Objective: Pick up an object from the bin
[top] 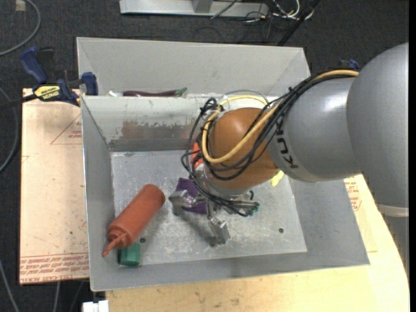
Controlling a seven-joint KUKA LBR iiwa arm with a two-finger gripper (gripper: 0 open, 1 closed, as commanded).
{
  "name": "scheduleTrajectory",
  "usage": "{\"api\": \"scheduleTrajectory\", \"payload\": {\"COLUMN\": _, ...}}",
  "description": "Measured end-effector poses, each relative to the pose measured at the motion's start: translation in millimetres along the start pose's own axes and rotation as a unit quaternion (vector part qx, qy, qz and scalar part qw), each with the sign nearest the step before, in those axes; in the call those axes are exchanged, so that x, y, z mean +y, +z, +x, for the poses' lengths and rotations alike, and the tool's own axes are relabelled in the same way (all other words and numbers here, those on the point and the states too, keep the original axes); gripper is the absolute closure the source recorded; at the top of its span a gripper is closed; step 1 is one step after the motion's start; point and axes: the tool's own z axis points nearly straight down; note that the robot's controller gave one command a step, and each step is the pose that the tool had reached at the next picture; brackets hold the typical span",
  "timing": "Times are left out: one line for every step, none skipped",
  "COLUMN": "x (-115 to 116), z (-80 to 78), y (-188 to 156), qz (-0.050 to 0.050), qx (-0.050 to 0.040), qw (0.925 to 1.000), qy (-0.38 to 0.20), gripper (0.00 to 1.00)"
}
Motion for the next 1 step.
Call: {"api": "scheduleTrajectory", "payload": {"x": -63.7, "z": 6.4, "y": -111.8, "qz": -0.001, "qx": 0.0011, "qw": 0.9907, "qy": 0.136, "gripper": 1.0}}
